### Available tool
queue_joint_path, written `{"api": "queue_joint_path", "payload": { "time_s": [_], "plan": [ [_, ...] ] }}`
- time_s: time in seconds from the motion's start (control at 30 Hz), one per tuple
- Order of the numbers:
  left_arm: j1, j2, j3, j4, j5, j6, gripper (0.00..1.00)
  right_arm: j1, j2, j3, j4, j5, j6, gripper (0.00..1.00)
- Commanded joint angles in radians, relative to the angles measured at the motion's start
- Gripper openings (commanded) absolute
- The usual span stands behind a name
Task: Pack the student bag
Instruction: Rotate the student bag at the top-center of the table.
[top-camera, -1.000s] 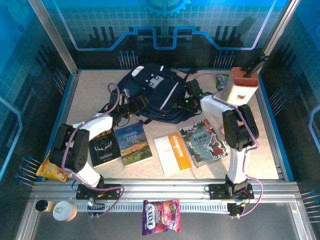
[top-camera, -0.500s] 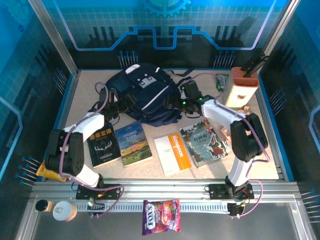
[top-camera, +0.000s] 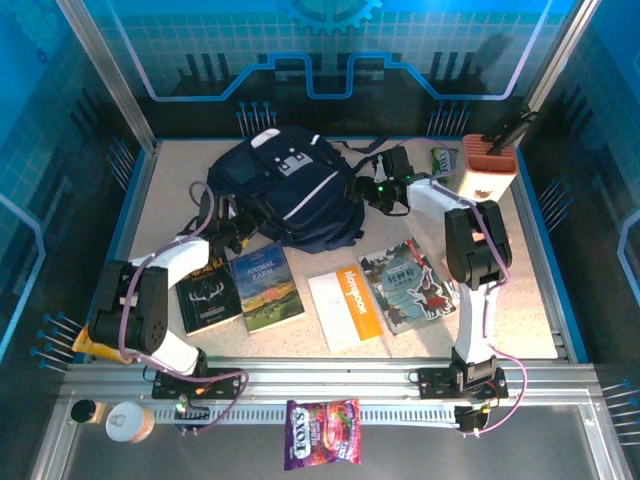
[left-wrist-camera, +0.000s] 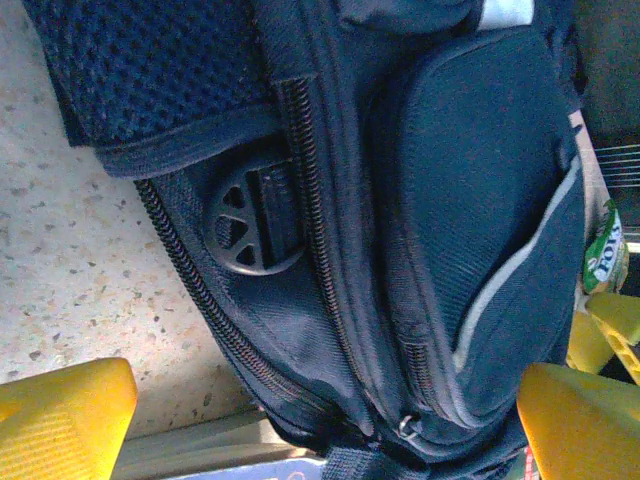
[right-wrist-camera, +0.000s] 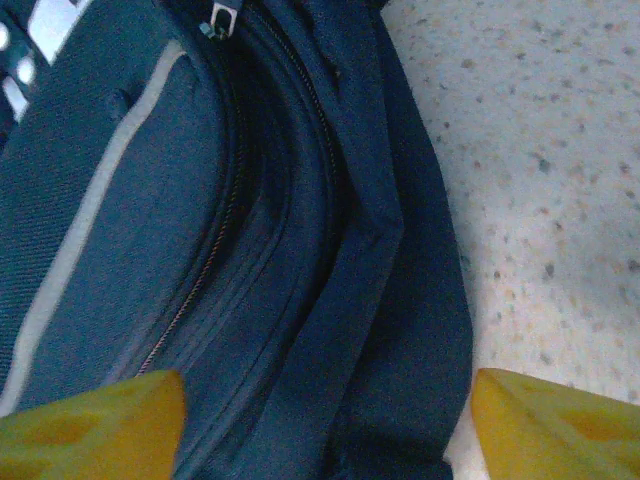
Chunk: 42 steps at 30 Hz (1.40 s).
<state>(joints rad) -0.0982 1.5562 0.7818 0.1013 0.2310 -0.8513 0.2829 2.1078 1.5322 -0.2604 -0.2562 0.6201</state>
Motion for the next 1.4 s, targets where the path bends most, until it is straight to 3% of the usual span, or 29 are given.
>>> {"api": "queue_joint_path", "payload": {
  "time_s": [0.0, 0.17, 0.37, 0.43, 0.73, 0.97, 1.17, 1.37],
  "plan": [
    [-0.004, 0.043, 0.025, 0.062, 0.062, -0.049, 0.98, 0.004, 0.051, 0.046, -0.041, -0.055, 0.038, 0.55],
    [-0.007, 0.100, 0.062, 0.089, 0.078, -0.047, 0.98, 0.007, 0.071, 0.020, 0.003, -0.108, 0.067, 0.37],
    [-0.010, 0.191, 0.131, 0.152, 0.139, -0.043, 0.97, -0.005, 0.046, 0.008, 0.025, -0.148, 0.072, 0.04],
    [-0.014, 0.229, 0.167, 0.169, 0.169, -0.040, 0.96, -0.019, -0.009, -0.031, 0.042, -0.134, 0.073, 0.00],
    [-0.069, 0.255, 0.265, 0.153, 0.241, -0.028, 0.96, -0.067, -0.318, -0.275, 0.127, -0.128, 0.117, 0.00],
    [-0.074, 0.271, 0.343, 0.126, 0.246, -0.012, 0.96, -0.057, -0.461, -0.403, 0.188, -0.184, 0.209, 0.00],
    [-0.047, 0.299, 0.467, -0.026, 0.176, 0.064, 0.96, 0.067, -0.501, -0.465, 0.268, -0.189, 0.308, 0.00],
    [0.013, 0.300, 0.516, -0.158, 0.067, 0.186, 0.97, 0.246, -0.374, -0.422, 0.330, -0.119, 0.411, 0.00]
  ]
}}
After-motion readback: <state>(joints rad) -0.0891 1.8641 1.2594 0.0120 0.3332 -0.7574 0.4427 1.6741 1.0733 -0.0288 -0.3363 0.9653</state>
